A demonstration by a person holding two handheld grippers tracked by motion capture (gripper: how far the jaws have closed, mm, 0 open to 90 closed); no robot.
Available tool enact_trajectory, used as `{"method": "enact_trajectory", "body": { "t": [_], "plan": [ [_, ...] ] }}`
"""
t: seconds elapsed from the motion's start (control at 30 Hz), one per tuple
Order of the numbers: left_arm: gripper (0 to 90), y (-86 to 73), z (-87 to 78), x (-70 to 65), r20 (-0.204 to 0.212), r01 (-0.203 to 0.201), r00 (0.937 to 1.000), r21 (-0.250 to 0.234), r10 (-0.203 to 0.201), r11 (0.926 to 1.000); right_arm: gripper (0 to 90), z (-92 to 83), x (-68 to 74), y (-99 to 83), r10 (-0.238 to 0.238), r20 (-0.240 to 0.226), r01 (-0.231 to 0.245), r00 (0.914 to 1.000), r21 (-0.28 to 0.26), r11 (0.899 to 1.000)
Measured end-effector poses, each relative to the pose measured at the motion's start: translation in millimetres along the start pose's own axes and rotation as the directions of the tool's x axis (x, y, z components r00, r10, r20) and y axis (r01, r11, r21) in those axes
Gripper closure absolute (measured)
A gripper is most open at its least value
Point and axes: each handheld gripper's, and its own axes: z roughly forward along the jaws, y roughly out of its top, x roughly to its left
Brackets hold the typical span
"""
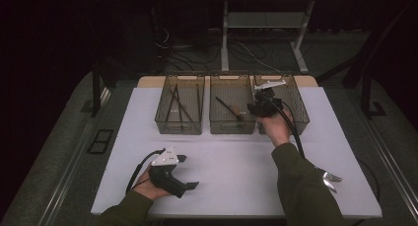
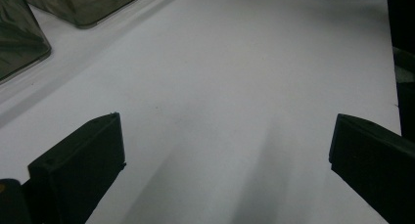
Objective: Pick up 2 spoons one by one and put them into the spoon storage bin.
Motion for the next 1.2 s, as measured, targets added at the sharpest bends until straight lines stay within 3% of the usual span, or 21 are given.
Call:
{"method": "enact_trajectory", "body": {
  "t": [0.5,0.8,1.2],
  "plan": [
    [0.0,-0.5,0.1,0.6,-0.001,0.004,1.0,0.003,-0.004,1.0,42.5,-21.1,-8.6,-4.1,-0.038,-0.121,0.031,0.992,-0.057,0.998],
    [0.0,-0.3,-2.0,2.4,-0.003,-0.011,0.9999,0.015,0.011,0.9998,36.3,-38.4,-13.1,-18.3,-0.095,-0.191,0.079,0.977,-0.086,0.993],
    [0.0,0.2,-0.7,1.4,-0.004,-0.019,0.9998,0.025,0.019,0.9995,33.4,-63.6,-26.3,-49.1,-0.11,-0.257,0.083,0.9601,-0.115,0.99]
  ]
}}
